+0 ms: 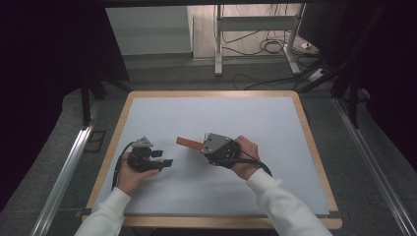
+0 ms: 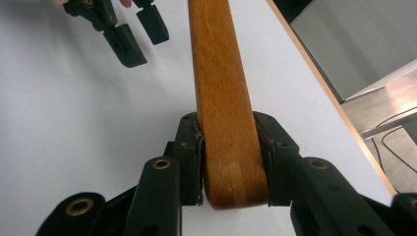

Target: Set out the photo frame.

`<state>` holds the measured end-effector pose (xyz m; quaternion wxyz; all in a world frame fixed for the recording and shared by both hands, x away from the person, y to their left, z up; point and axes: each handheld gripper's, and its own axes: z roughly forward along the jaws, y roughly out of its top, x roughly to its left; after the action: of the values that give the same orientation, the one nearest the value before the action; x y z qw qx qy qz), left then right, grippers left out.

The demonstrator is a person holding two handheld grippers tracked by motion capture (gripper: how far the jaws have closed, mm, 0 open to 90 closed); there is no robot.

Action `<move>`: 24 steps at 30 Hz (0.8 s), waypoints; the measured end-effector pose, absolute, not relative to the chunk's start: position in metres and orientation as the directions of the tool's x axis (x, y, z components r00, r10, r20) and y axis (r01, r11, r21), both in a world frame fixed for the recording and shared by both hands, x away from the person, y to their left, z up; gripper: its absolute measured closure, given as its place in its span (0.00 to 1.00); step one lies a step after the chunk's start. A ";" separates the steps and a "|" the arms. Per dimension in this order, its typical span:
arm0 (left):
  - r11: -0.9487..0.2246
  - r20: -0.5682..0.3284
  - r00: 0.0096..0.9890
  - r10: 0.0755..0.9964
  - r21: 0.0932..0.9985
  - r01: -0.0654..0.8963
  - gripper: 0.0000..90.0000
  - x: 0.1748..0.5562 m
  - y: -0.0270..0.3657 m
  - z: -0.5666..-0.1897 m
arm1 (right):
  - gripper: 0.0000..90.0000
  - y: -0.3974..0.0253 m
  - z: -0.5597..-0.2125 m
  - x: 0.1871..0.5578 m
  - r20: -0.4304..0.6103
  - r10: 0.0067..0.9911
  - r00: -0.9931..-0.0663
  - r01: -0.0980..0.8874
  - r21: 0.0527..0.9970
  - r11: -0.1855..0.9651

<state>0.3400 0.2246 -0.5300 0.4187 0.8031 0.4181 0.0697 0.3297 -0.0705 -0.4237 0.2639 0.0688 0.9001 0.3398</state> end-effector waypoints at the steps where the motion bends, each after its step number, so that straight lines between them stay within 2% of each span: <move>1: -0.300 -0.238 0.641 0.730 0.731 0.613 0.37 0.340 0.225 -0.530 | 0.76 -0.070 -0.423 0.331 -0.429 0.304 -0.851 -0.056 0.649 0.759; 11: -0.293 -0.242 0.636 0.733 0.732 0.615 0.37 0.340 0.225 -0.531 | 0.78 -0.071 -0.415 0.338 -0.375 0.352 -0.857 -0.019 0.707 0.707; 24: -0.299 -0.235 0.638 0.733 0.731 0.613 0.37 0.340 0.225 -0.531 | 0.78 -0.074 -0.405 0.312 -0.301 0.285 -0.910 -0.042 0.751 0.659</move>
<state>0.3402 0.2248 -0.5310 0.4180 0.8027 0.4193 0.0719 0.3121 -0.0742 -0.4054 0.2008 0.0683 0.8883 0.4073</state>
